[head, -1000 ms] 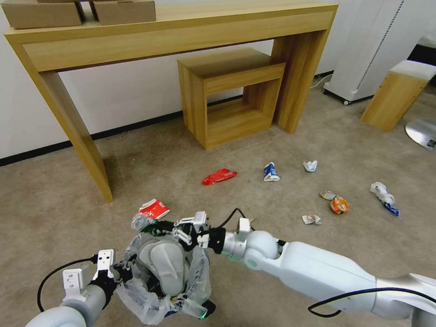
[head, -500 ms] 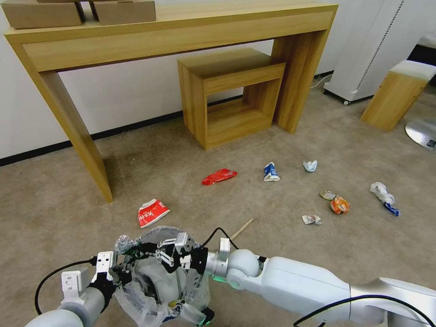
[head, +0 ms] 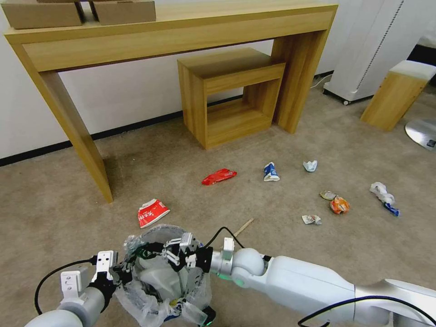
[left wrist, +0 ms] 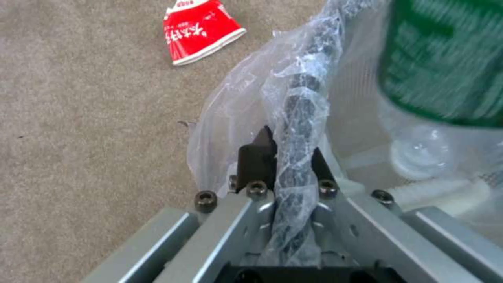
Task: Pick up the trash bin and place the garbage on the floor into it.
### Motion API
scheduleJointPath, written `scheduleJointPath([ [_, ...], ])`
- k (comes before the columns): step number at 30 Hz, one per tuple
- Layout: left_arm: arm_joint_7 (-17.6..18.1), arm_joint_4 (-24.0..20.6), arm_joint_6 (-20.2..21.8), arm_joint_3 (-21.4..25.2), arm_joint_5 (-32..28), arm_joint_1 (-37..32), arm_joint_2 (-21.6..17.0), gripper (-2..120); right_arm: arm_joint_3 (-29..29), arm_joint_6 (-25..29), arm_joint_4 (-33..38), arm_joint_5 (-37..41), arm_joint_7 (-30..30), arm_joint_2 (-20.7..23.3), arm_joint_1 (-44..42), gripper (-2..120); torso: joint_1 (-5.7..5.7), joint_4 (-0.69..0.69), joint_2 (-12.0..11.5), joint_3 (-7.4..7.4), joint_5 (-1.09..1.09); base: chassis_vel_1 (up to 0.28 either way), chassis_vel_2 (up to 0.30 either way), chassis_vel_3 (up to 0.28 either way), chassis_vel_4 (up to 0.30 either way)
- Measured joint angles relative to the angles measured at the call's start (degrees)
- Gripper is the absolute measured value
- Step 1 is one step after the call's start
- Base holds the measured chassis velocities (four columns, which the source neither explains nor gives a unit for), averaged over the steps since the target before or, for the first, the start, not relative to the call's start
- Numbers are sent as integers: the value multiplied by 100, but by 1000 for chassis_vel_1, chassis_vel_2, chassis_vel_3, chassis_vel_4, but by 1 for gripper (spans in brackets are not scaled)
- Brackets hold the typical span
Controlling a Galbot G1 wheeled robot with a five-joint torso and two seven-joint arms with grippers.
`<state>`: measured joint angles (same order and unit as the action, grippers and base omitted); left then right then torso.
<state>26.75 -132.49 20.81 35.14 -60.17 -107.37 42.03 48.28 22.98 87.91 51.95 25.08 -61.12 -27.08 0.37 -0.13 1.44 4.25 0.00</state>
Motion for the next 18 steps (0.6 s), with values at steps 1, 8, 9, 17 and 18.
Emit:
scheduleJointPath([
  [1,0,0,0,0,0,0,0,0,0,0,0,0,0,0,0,14,0,0,0,0,0,0,0,0,0],
  [8,-11,40,4,-47,56,13,49,0,-65,-23,-7,62,-63,20,102,39,0,0,0,0,0,0,0,0,0],
  [9,-13,52,5,-54,62,16,57,0,-77,-23,-19,63,-74,22,108,42,0,1,0,0,0,0,0,0,0],
  [17,-19,100,14,-69,75,42,75,0,-270,-5,-21,57,-222,79,140,74,0,1,0,0,1,0,0,0,0],
  [18,-19,100,14,-69,75,42,75,0,-270,-5,-21,57,-222,79,140,74,0,1,0,0,1,0,0,0,0],
])
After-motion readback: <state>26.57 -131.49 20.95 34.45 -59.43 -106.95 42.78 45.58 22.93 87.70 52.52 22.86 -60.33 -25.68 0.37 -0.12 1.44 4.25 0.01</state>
